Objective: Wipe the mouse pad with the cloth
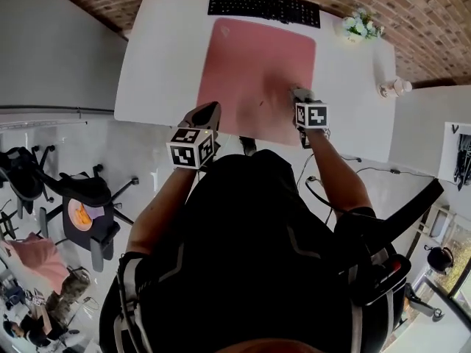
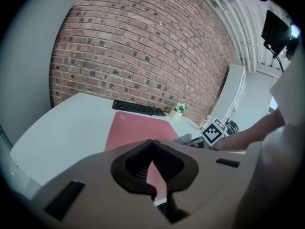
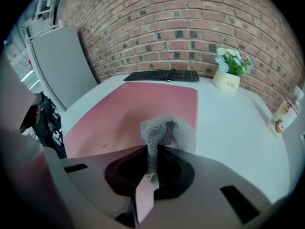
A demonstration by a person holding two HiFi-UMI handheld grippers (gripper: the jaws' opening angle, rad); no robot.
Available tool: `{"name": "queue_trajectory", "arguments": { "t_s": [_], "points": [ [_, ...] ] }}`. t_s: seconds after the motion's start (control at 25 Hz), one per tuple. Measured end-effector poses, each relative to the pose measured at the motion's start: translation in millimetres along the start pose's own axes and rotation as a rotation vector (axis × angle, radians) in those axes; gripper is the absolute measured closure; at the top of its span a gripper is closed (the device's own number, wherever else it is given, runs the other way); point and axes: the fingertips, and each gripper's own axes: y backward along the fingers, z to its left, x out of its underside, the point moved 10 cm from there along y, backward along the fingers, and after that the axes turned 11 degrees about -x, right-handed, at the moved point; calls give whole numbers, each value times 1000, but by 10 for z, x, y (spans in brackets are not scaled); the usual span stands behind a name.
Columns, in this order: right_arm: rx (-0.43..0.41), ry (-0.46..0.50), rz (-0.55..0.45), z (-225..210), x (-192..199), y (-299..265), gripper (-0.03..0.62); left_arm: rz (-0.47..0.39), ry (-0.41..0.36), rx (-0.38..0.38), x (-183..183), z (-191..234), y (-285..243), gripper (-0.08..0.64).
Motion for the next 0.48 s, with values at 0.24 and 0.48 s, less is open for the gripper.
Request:
{"name": "queue_trajectory", "arguments": {
  "t_s": [0.24, 0.48],
  "points": [
    [-230, 196, -48, 961, -738, -508, 562, -9, 70, -102, 56, 228, 200, 555],
    [-390, 319, -30, 1789, -1040, -1128, 562, -18, 161, -266, 174, 496, 551, 555]
  ]
}}
